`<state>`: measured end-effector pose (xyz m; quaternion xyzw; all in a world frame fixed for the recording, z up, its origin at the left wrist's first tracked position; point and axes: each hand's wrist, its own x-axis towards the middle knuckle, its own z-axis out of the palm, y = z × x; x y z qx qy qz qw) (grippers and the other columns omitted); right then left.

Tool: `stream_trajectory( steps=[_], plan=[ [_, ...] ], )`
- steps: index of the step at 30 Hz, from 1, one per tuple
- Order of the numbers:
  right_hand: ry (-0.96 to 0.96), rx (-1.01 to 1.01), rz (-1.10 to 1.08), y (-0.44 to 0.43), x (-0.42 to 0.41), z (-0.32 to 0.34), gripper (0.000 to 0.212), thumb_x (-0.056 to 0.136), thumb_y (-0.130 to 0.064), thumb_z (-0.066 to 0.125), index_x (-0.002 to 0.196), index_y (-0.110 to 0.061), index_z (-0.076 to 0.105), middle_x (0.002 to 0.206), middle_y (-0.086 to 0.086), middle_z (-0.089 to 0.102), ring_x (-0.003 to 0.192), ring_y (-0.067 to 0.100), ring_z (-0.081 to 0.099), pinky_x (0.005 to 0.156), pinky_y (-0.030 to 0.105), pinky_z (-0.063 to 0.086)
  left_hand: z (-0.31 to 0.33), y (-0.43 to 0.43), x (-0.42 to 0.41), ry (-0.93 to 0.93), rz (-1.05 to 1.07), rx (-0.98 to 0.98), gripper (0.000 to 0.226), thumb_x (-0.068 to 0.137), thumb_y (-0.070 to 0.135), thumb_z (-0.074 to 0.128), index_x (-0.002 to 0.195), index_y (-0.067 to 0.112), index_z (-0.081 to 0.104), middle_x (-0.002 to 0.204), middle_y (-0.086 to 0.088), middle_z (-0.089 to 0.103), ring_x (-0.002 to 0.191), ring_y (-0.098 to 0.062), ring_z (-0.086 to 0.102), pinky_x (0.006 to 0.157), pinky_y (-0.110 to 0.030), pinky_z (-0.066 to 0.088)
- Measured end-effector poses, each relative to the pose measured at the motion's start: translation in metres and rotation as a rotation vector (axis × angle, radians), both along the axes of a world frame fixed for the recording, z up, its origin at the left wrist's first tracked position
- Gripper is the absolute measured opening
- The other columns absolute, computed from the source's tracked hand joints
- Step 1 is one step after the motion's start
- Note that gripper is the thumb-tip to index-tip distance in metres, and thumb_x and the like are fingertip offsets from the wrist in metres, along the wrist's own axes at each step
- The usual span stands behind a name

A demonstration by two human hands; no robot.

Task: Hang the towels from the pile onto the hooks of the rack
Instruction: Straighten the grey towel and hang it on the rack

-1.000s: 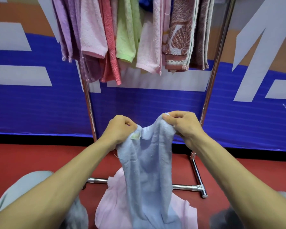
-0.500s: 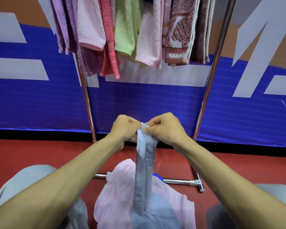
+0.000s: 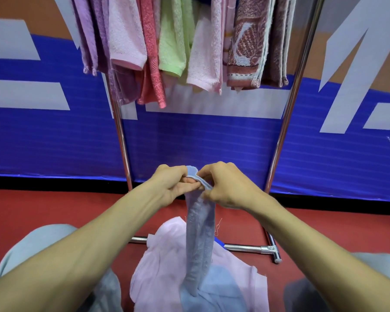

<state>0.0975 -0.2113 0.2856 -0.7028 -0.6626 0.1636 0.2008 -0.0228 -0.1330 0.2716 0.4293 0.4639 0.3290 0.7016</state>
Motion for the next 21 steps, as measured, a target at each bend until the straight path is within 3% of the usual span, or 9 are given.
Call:
stream_trajectory(
  steps=[2, 4, 8, 11, 12, 14, 17, 19, 21],
  plan=[
    [0.005, 0.005, 0.011, 0.001, 0.003, -0.001, 0.033, 0.076, -0.004, 0.058, 0.100, -0.021, 0.071, 0.091, 0.003, 0.073, 0.087, 0.022, 0.066, 0.073, 0.042, 0.057, 0.001, 0.002, -0.001, 0.050, -0.012, 0.039, 0.014, 0.083, -0.013, 0.039, 0.082, -0.008, 0.053, 0.051, -0.018, 0.052, 0.042, -0.027, 0.062, 0.052, -0.033, 0.059],
    [0.008, 0.030, 0.003, 0.001, 0.010, 0.002, 0.038, 0.075, -0.001, 0.053, 0.099, -0.022, 0.073, 0.088, 0.000, 0.073, 0.084, 0.017, 0.066, 0.072, 0.036, 0.057, 0.000, 0.005, -0.002, 0.215, -0.084, 0.165, 0.022, 0.084, -0.006, 0.037, 0.090, 0.004, 0.055, 0.055, -0.014, 0.058, 0.046, -0.026, 0.063, 0.052, -0.030, 0.058],
    [0.125, 0.094, -0.030, 0.000, 0.021, 0.008, 0.027, 0.080, -0.004, 0.057, 0.086, -0.023, 0.075, 0.081, -0.005, 0.073, 0.077, 0.006, 0.063, 0.069, 0.023, 0.050, 0.001, 0.009, -0.005, 0.460, -0.350, 0.472, 0.046, 0.083, -0.001, 0.035, 0.102, 0.025, 0.067, 0.065, -0.004, 0.065, 0.052, -0.016, 0.053, 0.053, -0.024, 0.045],
    [0.332, 0.135, -0.057, 0.000, 0.029, 0.010, 0.029, 0.079, 0.000, 0.056, 0.077, -0.021, 0.075, 0.075, -0.005, 0.073, 0.070, 0.003, 0.063, 0.069, 0.025, 0.052, 0.002, 0.013, -0.007, 0.581, -0.463, 0.640, 0.038, 0.079, 0.010, 0.045, 0.086, 0.037, 0.070, 0.094, -0.001, 0.063, 0.088, -0.019, 0.058, 0.081, -0.029, 0.049],
    [0.395, 0.155, -0.068, 0.000, 0.031, 0.010, 0.030, 0.077, 0.001, 0.055, 0.075, -0.021, 0.075, 0.074, -0.004, 0.073, 0.070, 0.005, 0.064, 0.070, 0.029, 0.054, 0.001, 0.014, -0.008, 0.637, -0.493, 0.688, 0.031, 0.078, 0.016, 0.049, 0.084, 0.040, 0.068, 0.105, -0.001, 0.057, 0.104, -0.021, 0.053, 0.091, -0.032, 0.046],
    [0.460, 0.207, -0.081, 0.001, 0.036, 0.011, 0.029, 0.077, 0.001, 0.055, 0.073, -0.020, 0.075, 0.075, -0.003, 0.073, 0.073, 0.008, 0.065, 0.072, 0.033, 0.055, 0.000, 0.015, -0.012, 0.718, -0.555, 0.767, 0.014, 0.080, 0.022, 0.064, 0.088, 0.034, 0.066, 0.117, 0.004, 0.042, 0.115, -0.017, 0.038, 0.098, -0.031, 0.034],
    [0.443, 0.284, -0.128, 0.002, 0.044, 0.012, 0.029, 0.081, 0.003, 0.057, 0.077, -0.020, 0.075, 0.076, -0.008, 0.073, 0.077, 0.007, 0.067, 0.074, 0.026, 0.055, -0.001, 0.017, -0.014, 0.746, -0.556, 0.945, 0.015, 0.080, 0.032, 0.073, 0.084, 0.023, 0.062, 0.114, 0.005, 0.052, 0.109, -0.015, 0.047, 0.094, -0.031, 0.038],
    [0.311, 0.299, -0.175, 0.003, 0.048, 0.011, 0.027, 0.083, 0.000, 0.059, 0.082, -0.022, 0.075, 0.078, -0.010, 0.072, 0.077, 0.007, 0.064, 0.072, 0.015, 0.050, -0.001, 0.021, -0.016, 0.770, -0.485, 0.981, 0.020, 0.082, 0.034, 0.072, 0.080, 0.020, 0.058, 0.093, 0.000, 0.064, 0.090, -0.020, 0.058, 0.079, -0.034, 0.045],
    [0.131, 0.271, -0.191, 0.004, 0.050, 0.006, 0.023, 0.085, -0.003, 0.060, 0.087, -0.021, 0.075, 0.078, -0.009, 0.069, 0.075, 0.006, 0.060, 0.063, 0.003, 0.041, -0.002, 0.027, -0.019, 0.865, -0.430, 1.027, 0.024, 0.084, 0.036, 0.069, 0.081, 0.020, 0.051, 0.082, -0.004, 0.062, 0.079, -0.028, 0.058, 0.066, -0.038, 0.044]
  ],
)
